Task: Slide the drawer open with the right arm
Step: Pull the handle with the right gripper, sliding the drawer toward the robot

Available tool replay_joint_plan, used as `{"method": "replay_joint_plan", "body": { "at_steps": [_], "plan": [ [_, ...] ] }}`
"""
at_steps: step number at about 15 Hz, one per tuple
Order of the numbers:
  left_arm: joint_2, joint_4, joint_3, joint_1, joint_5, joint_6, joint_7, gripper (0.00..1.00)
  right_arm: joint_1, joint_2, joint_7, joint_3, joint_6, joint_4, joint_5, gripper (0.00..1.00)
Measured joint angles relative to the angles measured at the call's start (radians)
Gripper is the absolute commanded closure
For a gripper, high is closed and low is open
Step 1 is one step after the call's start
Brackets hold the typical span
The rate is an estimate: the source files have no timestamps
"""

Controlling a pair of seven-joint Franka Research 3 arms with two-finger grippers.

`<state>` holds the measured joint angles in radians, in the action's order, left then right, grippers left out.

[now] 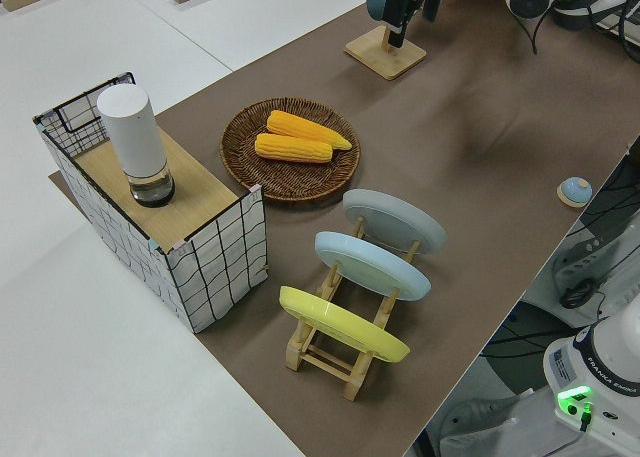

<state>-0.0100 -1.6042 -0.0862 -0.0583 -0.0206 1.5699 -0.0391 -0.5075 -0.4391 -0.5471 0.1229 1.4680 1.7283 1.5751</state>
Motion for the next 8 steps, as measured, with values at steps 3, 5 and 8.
{"method": "replay_joint_plan", "body": {
  "at_steps": [3, 5, 8],
  "plan": [
    [0.0, 0.0, 0.0, 0.0, 0.0, 0.0, 0.0, 0.0, -0.022, 0.0, -0.001, 0.0, -0.018, -0.005, -0.016, 1.0],
    [0.0, 0.0, 0.0, 0.0, 0.0, 0.0, 0.0, 0.0, -0.037, -0.003, -0.001, 0.0, -0.03, -0.011, -0.026, 1.0],
    [0.0, 0.0, 0.0, 0.0, 0.0, 0.0, 0.0, 0.0, -0.06, -0.012, -0.001, 0.001, -0.052, -0.029, -0.043, 1.0]
  ]
}}
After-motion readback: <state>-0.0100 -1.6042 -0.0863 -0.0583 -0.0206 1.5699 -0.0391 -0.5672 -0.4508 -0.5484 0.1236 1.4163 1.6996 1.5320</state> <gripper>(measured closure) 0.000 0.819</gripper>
